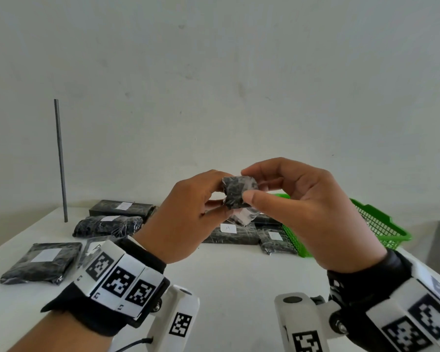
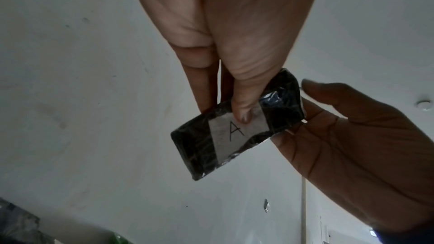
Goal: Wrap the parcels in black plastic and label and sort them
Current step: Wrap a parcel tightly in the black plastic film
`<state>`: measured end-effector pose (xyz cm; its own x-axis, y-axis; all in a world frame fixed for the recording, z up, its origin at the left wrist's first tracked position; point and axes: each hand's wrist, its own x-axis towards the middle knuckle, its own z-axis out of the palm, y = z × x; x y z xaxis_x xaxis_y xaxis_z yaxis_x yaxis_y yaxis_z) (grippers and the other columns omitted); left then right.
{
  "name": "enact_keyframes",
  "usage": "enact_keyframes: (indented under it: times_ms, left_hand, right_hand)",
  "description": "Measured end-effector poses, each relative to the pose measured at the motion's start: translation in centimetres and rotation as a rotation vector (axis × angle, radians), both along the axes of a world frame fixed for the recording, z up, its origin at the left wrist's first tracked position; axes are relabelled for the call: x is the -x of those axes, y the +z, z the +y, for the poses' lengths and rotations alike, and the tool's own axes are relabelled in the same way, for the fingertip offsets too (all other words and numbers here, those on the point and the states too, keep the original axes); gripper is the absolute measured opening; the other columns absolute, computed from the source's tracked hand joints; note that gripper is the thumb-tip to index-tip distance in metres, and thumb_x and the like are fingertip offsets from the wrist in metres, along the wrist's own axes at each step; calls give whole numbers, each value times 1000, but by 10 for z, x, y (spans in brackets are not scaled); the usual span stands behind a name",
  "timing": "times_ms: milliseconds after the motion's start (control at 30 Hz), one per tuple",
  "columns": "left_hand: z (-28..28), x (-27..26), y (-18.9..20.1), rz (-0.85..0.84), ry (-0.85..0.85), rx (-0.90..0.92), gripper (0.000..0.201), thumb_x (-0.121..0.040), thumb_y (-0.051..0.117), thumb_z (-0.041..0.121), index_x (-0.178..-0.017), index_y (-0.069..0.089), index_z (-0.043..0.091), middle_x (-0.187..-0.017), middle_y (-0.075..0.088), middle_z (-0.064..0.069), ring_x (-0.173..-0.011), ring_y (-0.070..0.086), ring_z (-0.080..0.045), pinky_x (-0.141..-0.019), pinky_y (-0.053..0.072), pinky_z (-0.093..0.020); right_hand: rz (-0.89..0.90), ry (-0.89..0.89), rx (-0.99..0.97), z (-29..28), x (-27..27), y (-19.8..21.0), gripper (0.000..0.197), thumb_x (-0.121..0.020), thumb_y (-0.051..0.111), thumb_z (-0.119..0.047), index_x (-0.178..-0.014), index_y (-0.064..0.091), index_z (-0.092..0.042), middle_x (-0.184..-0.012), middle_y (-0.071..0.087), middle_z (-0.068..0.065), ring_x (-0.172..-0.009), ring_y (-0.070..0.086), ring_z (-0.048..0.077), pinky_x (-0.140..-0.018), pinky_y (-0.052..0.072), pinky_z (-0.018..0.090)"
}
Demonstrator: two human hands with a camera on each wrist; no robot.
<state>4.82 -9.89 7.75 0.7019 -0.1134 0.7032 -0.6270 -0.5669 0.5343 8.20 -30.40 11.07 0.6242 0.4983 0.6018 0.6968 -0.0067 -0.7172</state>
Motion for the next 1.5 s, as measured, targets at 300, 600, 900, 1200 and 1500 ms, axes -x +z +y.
enact_keyframes:
  times_ms: [300,600,900,1200,1500]
  left_hand:
    - [-3,4,4,-68,37,-111,39,-93,71,-4,-114,62,28,-105,65,17,-102,66,3,-85,54,-9]
    - [-2,6,5,-77,55,-124,38,-92,68,-7,-122,67,17,-112,68,9,-105,69,-9,-90,60,-22]
    - [5,8,6,29,26,-35,33,-94,71,-1,-120,69,19,-111,70,10,-113,66,-5,-88,59,-19]
    - [7,5,3,-12,258,-139,25,-95,71,37,-119,68,29,-111,70,17,-99,62,9,-85,51,-16]
    - [21,1,3,123,83,363,40,-68,88,28,-102,70,20,-97,76,2,-94,73,-18,-84,61,-30]
  right_hand:
    - [-8,-72,45,4,8,7,12,-84,82,-19,-93,79,-28,-88,77,-3,-76,76,22,-72,64,37]
    - [-62,-108,3,8,9,8,4,-87,82,-25,-86,79,-22,-82,77,2,-81,73,16,-73,60,26]
    - [-30,-28,-8,3,0,3,16,-97,71,-10,-103,80,-21,-92,81,-1,-87,76,13,-79,59,20]
    - [13,8,-106,8,-13,-7,27,-86,78,-2,-103,72,-23,-92,77,-1,-84,75,20,-77,63,38]
    - [74,-217,46,7,-35,-26,33,-88,65,0,-108,65,-27,-112,72,-3,-106,67,14,-99,54,40]
